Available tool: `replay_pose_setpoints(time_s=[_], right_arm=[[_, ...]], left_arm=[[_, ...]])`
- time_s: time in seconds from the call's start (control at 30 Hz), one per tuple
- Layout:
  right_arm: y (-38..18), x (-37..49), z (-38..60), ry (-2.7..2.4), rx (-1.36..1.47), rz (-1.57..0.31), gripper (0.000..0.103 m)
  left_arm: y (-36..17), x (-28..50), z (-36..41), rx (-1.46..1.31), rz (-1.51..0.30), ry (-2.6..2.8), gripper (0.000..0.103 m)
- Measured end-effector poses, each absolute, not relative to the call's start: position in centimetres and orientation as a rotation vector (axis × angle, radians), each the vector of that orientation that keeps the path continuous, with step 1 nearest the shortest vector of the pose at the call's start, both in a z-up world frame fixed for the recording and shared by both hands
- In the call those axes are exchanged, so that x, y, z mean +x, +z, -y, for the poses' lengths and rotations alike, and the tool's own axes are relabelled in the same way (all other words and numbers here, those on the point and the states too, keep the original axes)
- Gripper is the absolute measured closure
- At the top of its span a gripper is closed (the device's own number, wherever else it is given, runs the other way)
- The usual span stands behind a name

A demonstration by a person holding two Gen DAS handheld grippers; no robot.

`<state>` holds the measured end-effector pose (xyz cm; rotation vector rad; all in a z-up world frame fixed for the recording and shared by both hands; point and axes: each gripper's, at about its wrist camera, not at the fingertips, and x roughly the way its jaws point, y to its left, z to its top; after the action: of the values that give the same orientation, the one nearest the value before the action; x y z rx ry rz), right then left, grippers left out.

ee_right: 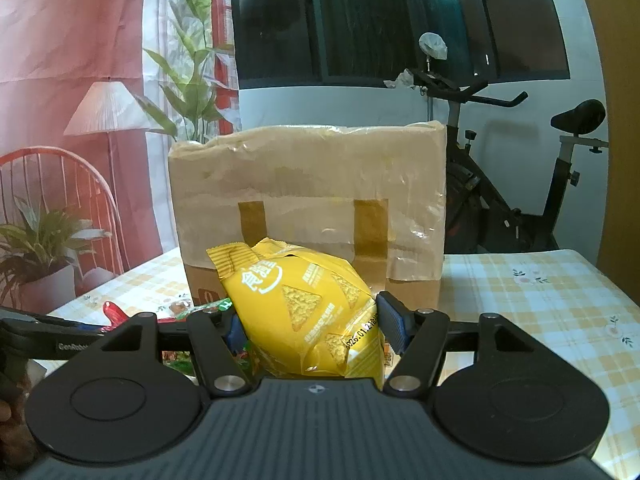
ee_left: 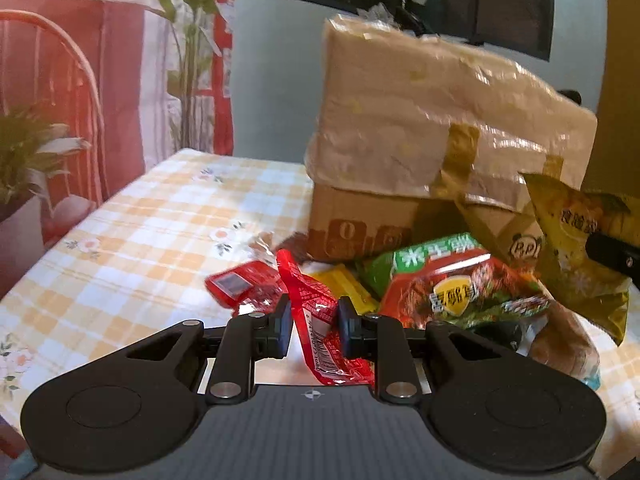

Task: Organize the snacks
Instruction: 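Close the left gripper on a red sauce packet while the right holds the yellow bag, then carry the yellow bag into the paper bag and open the right gripper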

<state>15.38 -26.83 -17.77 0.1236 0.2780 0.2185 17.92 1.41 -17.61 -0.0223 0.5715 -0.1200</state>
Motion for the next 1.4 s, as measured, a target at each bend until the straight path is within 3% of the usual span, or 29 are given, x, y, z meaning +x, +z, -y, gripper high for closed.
replay_pose_setpoints(time_s=[0.3, 0.6, 1.0, 1.4], right_arm=[[-15.9, 14.0, 27.7, 0.203, 0.156, -0.221, 0.037], [-9.7, 13.9, 29.8, 0.207, 0.196, -0.064, 0.037], [-2.2, 21.2, 31.2, 0.249, 0.223, 0.045, 0.037], [-5.1, 30.5, 29.4, 0.227, 0.244, -0.137, 0.037]], left_arm=[[-13.9, 17.4, -2.3, -0.048, -0.473, -0.142, 0.078], [-6.5, 18.4, -1.7, -0.041, -0.328, -0.23, 0.078], [-1.0, 24.4, 3.4, -0.036, -0.216, -0.401, 0.078], [-2.3, 34.8, 5.4, -0.098, -0.342, -0.369, 0.077]])
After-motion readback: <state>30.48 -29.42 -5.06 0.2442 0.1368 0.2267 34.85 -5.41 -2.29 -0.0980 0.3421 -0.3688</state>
